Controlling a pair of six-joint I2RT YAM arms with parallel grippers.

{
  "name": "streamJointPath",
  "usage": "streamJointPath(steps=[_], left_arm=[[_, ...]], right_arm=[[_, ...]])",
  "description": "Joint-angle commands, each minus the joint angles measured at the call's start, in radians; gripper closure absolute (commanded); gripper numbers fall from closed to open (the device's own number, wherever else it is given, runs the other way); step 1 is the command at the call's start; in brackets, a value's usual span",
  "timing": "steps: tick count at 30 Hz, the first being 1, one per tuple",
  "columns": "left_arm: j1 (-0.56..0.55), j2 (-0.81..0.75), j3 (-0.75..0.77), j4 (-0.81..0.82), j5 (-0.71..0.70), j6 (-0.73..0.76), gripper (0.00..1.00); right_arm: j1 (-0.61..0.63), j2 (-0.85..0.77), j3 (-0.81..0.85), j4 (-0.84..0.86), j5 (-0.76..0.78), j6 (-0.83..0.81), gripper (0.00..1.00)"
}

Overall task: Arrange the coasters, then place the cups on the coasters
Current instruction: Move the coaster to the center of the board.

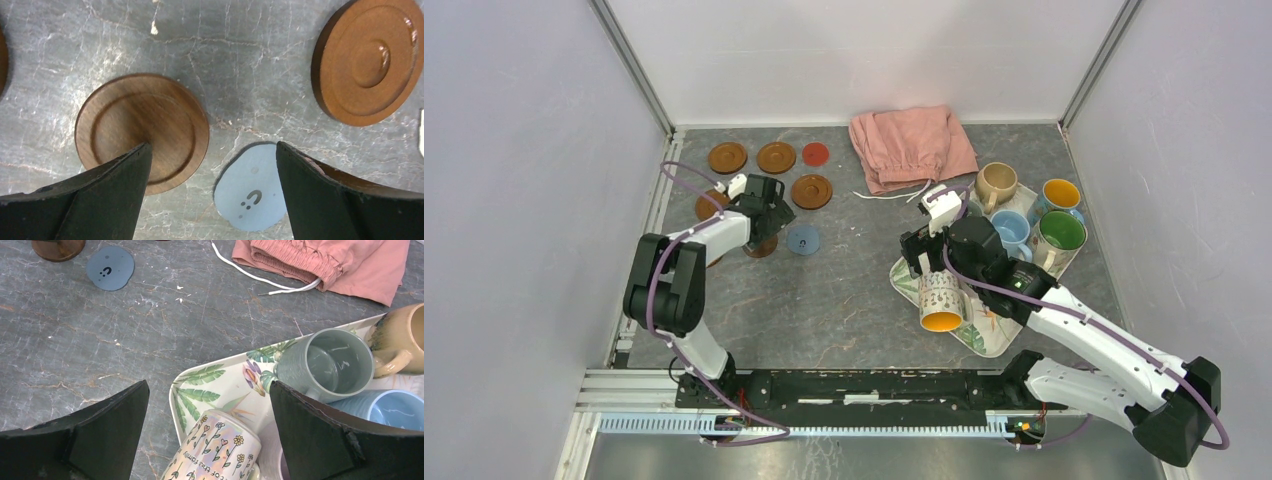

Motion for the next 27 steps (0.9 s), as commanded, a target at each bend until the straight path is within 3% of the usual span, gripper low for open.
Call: streamJointPath(steps=[1, 27], left_arm=[[-0.015, -0.04, -0.041, 0.012, -0.032, -0.003, 0.0], [-0.11, -0.19, -0.17, -0.019, -0.009, -0.042, 0.0]], right_arm=[[-0.006, -0.015, -0.002, 0.039, 0.011, -0.015, 0.02], [-0.006, -0.024, -0.009, 0.044, 0.011, -0.012, 0.02]])
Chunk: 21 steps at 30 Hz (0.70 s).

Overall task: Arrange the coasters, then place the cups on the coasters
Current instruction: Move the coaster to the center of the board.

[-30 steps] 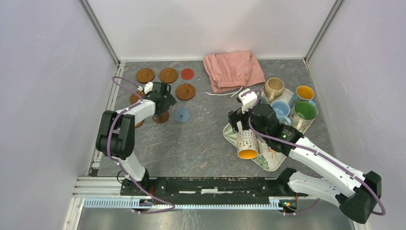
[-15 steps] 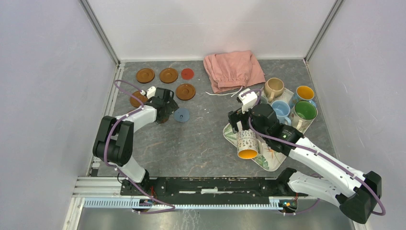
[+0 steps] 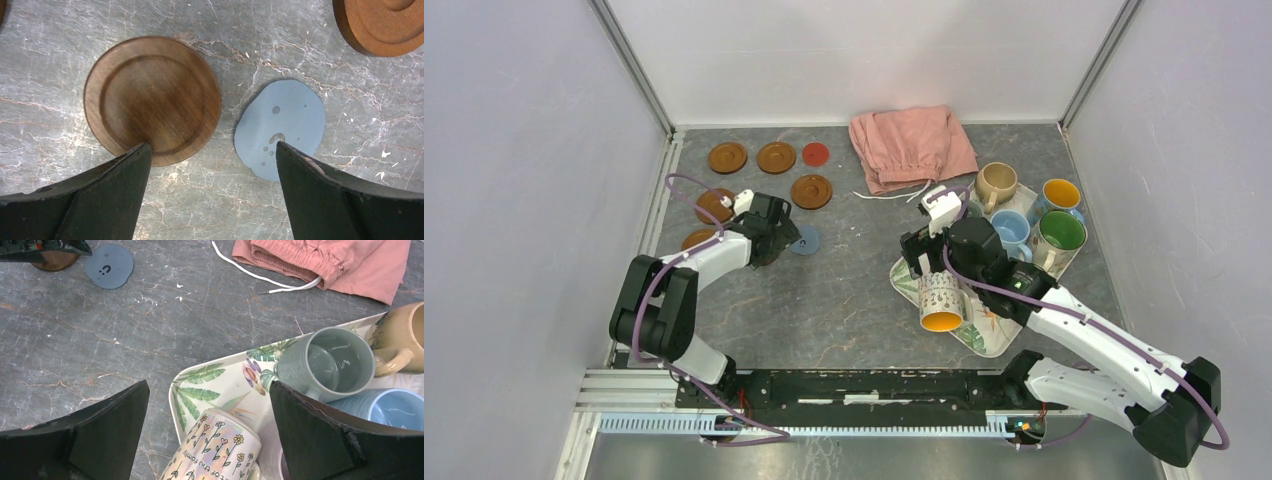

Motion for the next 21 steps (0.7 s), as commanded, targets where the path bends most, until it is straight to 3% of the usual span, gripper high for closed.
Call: streamJointPath(steps=[1, 14, 21], left_arm=[[-0.02, -0.037, -0.006, -0.01, 0.001, -0.041, 0.0], [-0.02, -0.028, 0.163, -0.052, -0.01, 0.036, 0.0], [-0.021, 0.13, 0.321, -0.036, 0.046, 0.09, 0.0]], right_arm=[[-0.005, -0.022, -0.006, 0.043, 0.011, -0.013, 0.02], [-0.005, -0.026, -0.002, 0.04, 0.018, -0.014, 0.02], [-0.004, -0.024, 0.001, 0.036, 0.023, -0.016, 0.02]])
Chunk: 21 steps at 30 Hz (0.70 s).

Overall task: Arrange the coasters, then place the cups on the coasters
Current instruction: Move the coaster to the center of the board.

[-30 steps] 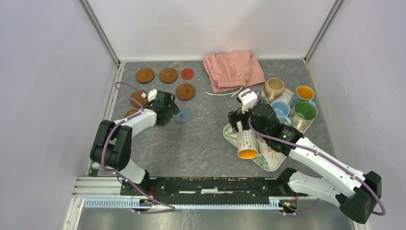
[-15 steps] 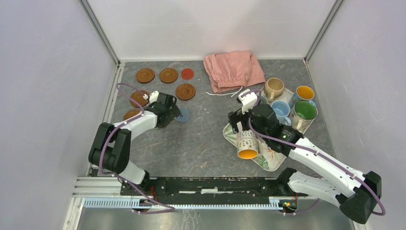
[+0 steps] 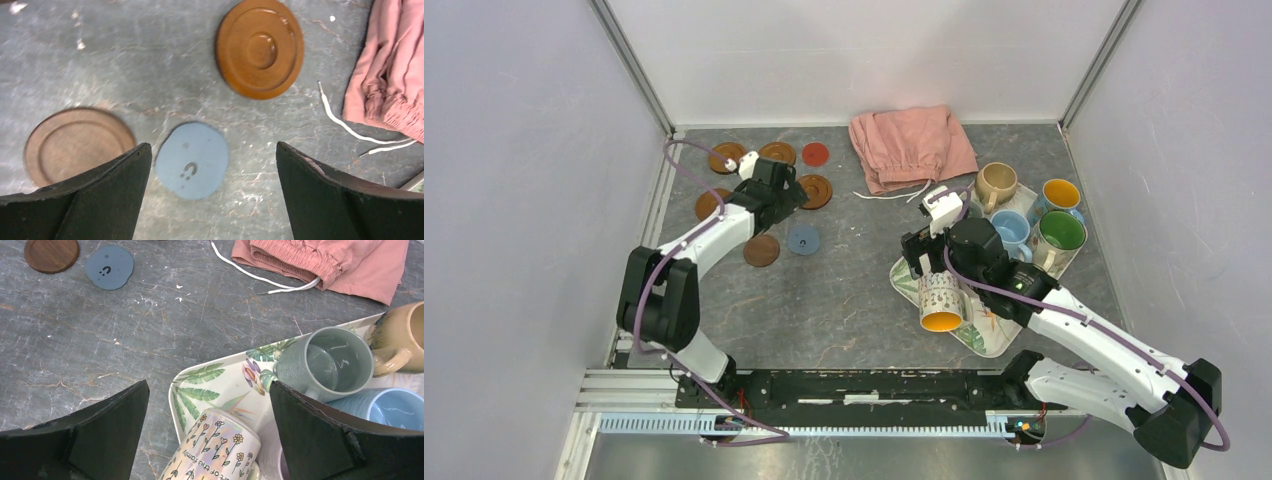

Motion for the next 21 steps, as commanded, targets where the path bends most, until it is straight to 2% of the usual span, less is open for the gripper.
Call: streamJointPath(steps=[1, 10, 21], left_arm=[[-0.004, 0.127, 0.109, 0.023, 0.047, 0.086, 0.0], [-0.003, 0.318, 0.262, 0.033, 0.093, 0.12, 0.0], [-0.011, 0.341, 0.206, 0.047, 0.125, 0.112, 0.0]], right_arm=[[-0.005, -0.015, 0.008, 0.035, 0.024, -0.017, 0.02], [-0.004, -0.016, 0.014, 0.023, 0.039, -0.02, 0.02], [-0.005, -0.013, 0.011, 0.022, 0.037, -0.02, 0.02]])
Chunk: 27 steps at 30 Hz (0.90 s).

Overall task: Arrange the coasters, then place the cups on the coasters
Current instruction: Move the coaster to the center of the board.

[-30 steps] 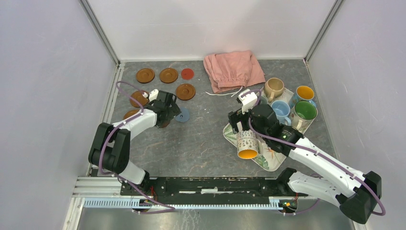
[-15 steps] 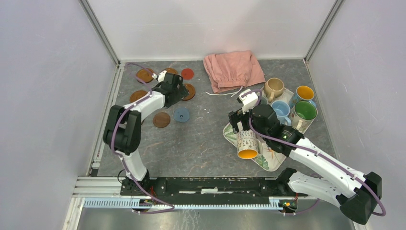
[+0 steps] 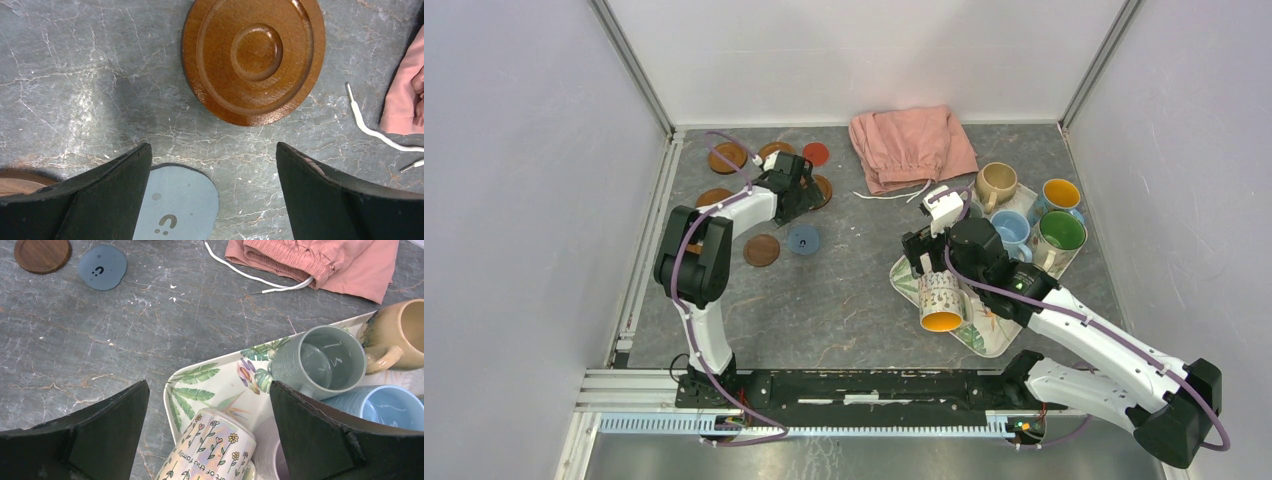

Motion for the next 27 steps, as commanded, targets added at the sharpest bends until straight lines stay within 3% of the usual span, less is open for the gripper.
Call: streamJointPath(steps=[1, 27], left_arm=[[-0.015, -0.007, -0.027, 0.023, 0.022, 0.032, 0.0], [-0.083, -0.116, -0.218, 0.038, 0.071, 0.023, 0.0]], right_arm=[[-0.006, -0.013, 0.012, 0.025, 0.015, -0.013, 0.02], [-0.005, -0.015, 0.009, 0.027, 0.004, -0.01, 0.02]])
